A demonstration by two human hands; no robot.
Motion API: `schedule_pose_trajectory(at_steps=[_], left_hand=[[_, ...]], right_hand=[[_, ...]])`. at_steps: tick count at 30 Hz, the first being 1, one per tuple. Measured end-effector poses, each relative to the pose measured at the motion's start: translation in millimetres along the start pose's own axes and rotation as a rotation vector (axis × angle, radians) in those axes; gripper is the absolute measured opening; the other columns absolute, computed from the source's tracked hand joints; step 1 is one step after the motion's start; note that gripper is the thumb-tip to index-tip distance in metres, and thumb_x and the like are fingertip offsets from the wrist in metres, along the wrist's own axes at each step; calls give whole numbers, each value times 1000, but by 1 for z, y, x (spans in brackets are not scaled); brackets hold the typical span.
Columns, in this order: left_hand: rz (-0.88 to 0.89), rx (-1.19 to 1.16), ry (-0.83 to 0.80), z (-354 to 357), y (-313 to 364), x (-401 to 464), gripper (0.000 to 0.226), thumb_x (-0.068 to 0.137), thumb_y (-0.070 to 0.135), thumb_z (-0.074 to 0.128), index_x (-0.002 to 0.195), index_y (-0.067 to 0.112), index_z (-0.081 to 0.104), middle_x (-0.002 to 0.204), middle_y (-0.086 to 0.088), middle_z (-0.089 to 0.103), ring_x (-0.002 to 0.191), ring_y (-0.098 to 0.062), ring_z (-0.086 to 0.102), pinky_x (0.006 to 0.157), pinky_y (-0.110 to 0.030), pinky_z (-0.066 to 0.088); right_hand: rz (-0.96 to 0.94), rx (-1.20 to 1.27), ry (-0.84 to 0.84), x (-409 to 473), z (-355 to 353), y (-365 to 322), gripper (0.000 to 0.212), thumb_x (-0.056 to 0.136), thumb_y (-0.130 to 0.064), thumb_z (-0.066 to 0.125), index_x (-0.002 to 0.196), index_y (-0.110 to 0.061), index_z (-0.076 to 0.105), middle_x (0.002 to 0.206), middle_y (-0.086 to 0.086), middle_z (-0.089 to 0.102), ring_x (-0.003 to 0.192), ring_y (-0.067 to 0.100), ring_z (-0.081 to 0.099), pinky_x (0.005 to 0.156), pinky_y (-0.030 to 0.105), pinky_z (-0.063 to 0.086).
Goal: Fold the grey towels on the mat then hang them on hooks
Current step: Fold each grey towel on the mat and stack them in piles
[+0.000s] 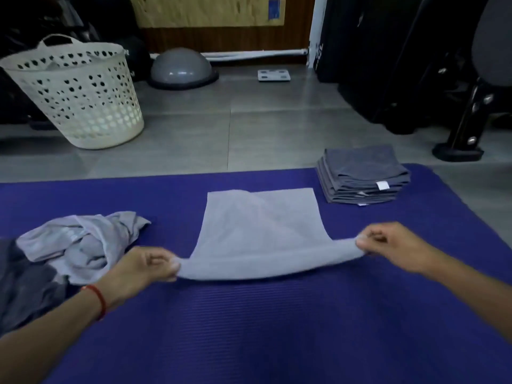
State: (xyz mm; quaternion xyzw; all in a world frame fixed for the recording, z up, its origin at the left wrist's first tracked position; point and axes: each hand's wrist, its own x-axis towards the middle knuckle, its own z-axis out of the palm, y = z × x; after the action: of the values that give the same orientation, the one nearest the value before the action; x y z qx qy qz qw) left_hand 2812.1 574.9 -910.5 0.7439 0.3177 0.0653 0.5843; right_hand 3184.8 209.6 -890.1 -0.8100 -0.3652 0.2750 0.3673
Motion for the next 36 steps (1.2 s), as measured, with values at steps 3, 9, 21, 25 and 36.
schedule_pose_trajectory(at_steps=[3, 9, 21, 25, 36], left_hand=[[-70, 366, -146, 16, -62, -23, 14, 80, 13, 84, 77, 26, 82, 83, 3, 78, 78, -5, 69, 78, -25, 57], [152, 686, -244, 41, -130, -80, 19, 74, 29, 89, 80, 41, 76, 88, 20, 68, 91, -3, 62, 75, -15, 49], [205, 919, -270, 59, -120, -78, 46, 93, 73, 42, 76, 35, 62, 87, 21, 62, 84, 3, 59, 72, -14, 46], [11, 651, 47, 54, -84, 39, 12, 95, 39, 65, 88, 31, 70, 82, 16, 68, 76, -1, 62, 69, -8, 40], [-349, 123, 464, 45, -79, 211, 18, 94, 32, 67, 90, 15, 68, 101, -8, 68, 94, -25, 67, 91, -43, 58]], right_hand=[[31, -282, -259, -25, 33, 39, 13, 90, -29, 76, 78, -32, 73, 90, -16, 71, 87, 6, 66, 80, 22, 50], [-88, -576, -561, -80, 67, 75, 21, 92, -38, 68, 77, -38, 53, 97, -25, 55, 100, -2, 53, 82, 11, 38], [-104, -713, -682, -64, 91, 67, 33, 94, -59, 50, 85, -30, 64, 88, -13, 66, 81, 3, 61, 78, 28, 51], [46, -595, -246, 37, 76, 73, 26, 98, -44, 50, 94, -24, 67, 92, -8, 70, 84, 12, 65, 82, 38, 54], [443, -140, 127, 189, 92, 90, 64, 101, -43, 54, 157, -20, 32, 153, 10, 45, 138, 31, 45, 113, 42, 39]])
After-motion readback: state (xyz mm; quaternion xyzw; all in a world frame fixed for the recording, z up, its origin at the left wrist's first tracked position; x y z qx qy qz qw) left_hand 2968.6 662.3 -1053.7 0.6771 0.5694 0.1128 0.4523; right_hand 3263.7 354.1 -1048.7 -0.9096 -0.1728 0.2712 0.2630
